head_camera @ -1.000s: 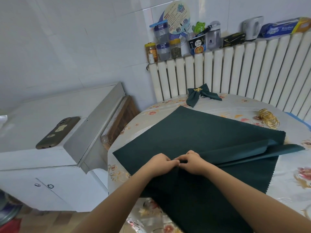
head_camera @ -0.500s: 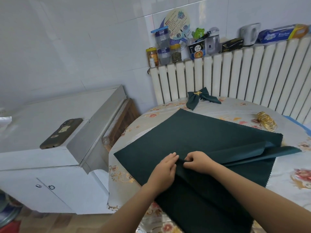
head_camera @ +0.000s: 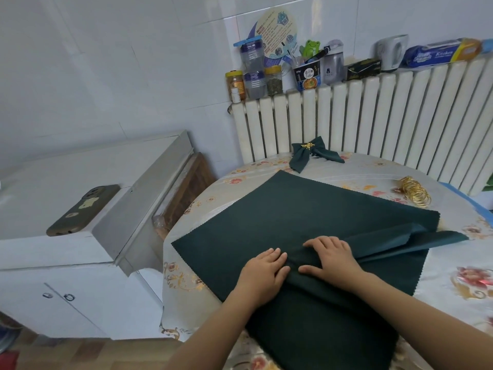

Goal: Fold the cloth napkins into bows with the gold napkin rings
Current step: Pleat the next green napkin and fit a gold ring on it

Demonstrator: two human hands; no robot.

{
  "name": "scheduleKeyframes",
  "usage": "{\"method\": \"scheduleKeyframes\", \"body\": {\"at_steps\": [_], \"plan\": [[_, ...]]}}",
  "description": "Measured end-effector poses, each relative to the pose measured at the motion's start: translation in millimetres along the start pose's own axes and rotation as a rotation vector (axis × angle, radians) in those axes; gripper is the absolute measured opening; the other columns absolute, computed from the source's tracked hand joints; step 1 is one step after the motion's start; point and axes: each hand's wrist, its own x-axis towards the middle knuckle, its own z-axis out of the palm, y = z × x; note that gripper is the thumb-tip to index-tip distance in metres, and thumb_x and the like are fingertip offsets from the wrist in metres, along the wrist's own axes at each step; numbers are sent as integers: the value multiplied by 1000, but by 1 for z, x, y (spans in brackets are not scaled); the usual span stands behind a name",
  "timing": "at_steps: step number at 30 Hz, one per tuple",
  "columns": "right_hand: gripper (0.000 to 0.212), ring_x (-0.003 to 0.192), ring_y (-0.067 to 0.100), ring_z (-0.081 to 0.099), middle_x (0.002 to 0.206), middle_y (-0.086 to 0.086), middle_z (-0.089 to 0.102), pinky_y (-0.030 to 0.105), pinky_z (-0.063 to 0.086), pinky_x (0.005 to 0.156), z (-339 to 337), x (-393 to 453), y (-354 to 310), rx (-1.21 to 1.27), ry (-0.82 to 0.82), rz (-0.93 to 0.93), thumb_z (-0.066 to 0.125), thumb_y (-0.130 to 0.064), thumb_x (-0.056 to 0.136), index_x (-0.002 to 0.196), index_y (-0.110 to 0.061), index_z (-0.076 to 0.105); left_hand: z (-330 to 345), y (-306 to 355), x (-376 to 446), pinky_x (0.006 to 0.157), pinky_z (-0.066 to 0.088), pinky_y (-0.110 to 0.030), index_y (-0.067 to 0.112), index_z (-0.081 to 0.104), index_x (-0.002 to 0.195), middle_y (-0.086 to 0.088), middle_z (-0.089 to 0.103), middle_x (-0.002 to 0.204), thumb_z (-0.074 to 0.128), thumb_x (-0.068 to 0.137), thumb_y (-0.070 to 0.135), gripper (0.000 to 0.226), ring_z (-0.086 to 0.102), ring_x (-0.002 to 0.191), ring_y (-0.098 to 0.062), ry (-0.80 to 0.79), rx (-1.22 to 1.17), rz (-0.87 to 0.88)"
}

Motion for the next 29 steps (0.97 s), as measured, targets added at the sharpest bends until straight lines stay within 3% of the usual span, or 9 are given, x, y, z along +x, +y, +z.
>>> {"method": "scheduleKeyframes", "body": {"at_steps": [2,6,8,10,14,16,18,25,29], "plan": [[85,131,13,27,138,-11,36,31,17,109,6,-6,4,-5,3,-20,13,-85,69,137,-38,32,-10,5,7,116,20,-31,25,27,148,4,24,156,31,99,48,54,18,143,-13,-89,123,-16],[57,134,16,28,142,-9,36,34,19,110,-8,3,8,87,-98,-22,45,-62,87,137,-36,35,-27,17,23,96,43,-37,22,35,144,-3,42,144,33,96,54,58,41,130,-23,-244,344,-29],[48,130,18,34,138,-6,42,35,23,107,-23,11,19,30,-115,37,46,-56,90,132,-34,43,-32,23,28,77,44,-34,18,47,134,-4,55,125,36,95,55,55,52,114,-24,-246,384,-45],[45,123,20,40,128,-5,50,36,27,103,-35,19,30,-73,-123,124,50,-59,86,122,-32,51,-36,28,31,69,40,-30,16,56,124,-5,60,113,42,94,54,50,55,106,-24,-246,373,-56],[46,101,20,52,101,-3,61,35,34,88,-50,35,32,-91,-284,212,59,-65,77,94,-22,58,-42,32,35,68,39,-29,15,63,112,-7,63,106,51,90,53,46,57,102,-25,-268,329,-90],[43,81,20,54,81,-3,58,29,38,67,-56,40,26,-49,-346,225,64,-59,76,74,-18,51,-43,32,37,68,39,-29,14,64,109,-7,63,105,53,89,53,46,58,101,-25,-273,316,-103],[44,74,20,52,71,-4,52,26,36,57,-63,43,19,-40,-354,232,69,-53,74,64,-18,44,-44,32,38,68,40,-29,13,64,108,-8,62,99,54,88,54,46,58,100,-25,-271,301,-111],[30,85,22,56,88,0,57,30,44,65,-60,43,5,21,-268,242,77,-29,74,83,-15,51,-46,31,38,68,40,-27,15,63,116,-7,64,105,54,87,54,49,58,100,-25,-256,276,-109],[16,91,23,62,87,3,62,31,50,67,-60,44,2,199,-236,271,74,-17,73,73,-15,58,-46,31,38,67,40,-28,14,64,110,-7,65,102,56,87,54,47,59,98,-25,-251,277,-117]]}}
